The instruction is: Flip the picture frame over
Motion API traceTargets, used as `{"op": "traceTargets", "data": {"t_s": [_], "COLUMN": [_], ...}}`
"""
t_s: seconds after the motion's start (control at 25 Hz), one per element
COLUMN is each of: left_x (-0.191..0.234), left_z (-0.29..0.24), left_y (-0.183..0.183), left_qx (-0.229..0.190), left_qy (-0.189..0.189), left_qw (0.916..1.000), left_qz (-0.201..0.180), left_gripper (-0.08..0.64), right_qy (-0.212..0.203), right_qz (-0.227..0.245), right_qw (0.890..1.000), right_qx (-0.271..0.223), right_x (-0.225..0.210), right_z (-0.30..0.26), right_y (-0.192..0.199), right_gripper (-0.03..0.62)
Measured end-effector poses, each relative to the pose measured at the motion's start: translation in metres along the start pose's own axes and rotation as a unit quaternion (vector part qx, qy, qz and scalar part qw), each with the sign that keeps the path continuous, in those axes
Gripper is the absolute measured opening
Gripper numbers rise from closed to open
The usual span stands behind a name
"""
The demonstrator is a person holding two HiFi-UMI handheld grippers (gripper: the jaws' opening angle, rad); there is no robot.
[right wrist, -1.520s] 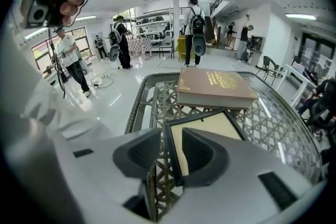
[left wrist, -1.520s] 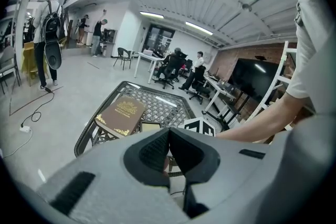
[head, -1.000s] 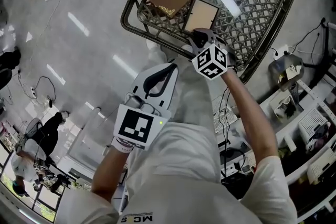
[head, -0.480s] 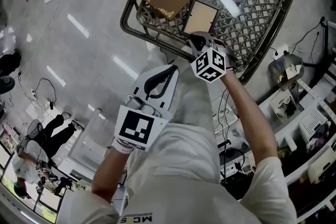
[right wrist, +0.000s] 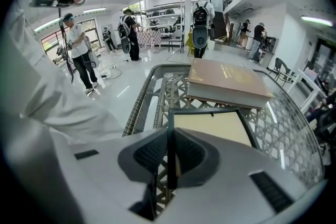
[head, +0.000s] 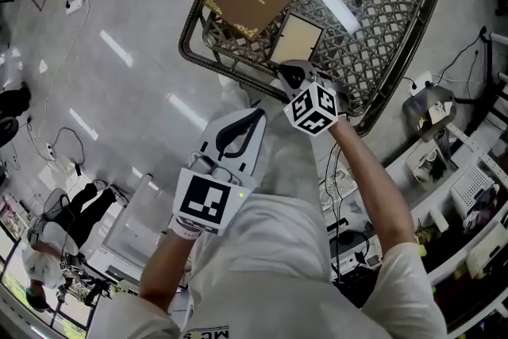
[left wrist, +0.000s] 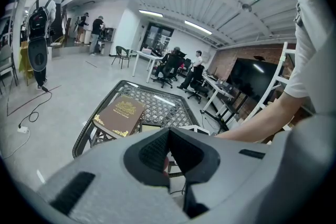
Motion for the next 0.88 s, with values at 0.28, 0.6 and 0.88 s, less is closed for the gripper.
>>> {"op": "traceTargets", "data": {"t_s": [0.28, 0.6, 0.88], "left_x": [-0.004, -0.003, -0.002], "left_z": [-0.002, -0.006, -0.009], "left_y": [-0.002, 0.0, 0.001], "left_qx": [-0.001, 0.005, 0.007], "left_qy": [0.002, 0.0, 0.005], "left_qw": [1.0, 1.0, 0.9998], "left_qz": [0.003, -0.002, -0.02], "left_gripper": [0.025, 0.025, 0.026], "right_qy": [-0.011, -0.023, -0.036], "right_qz": [-0.033, -0.081, -0.141], "right_qw": [0.999, 0.995, 0.983], "right_qx": [-0.028, -0.062, -0.11], "right_x": [-0.002, -0.01, -0.017], "right_z": [0.012, 0.029, 0.047], "right_y": [-0.012, -0.023, -0.037], "right_gripper": [0.055, 0.055, 0.055]}}
Point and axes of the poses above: the fingertips, and each gripper's own axes: z backward along the fingers, x to its left, y out of its underside, the point moved 2 cm from there along z, backward along the fingers, and after that the axes turned 5 degrees about z, right-handed, at the moved point
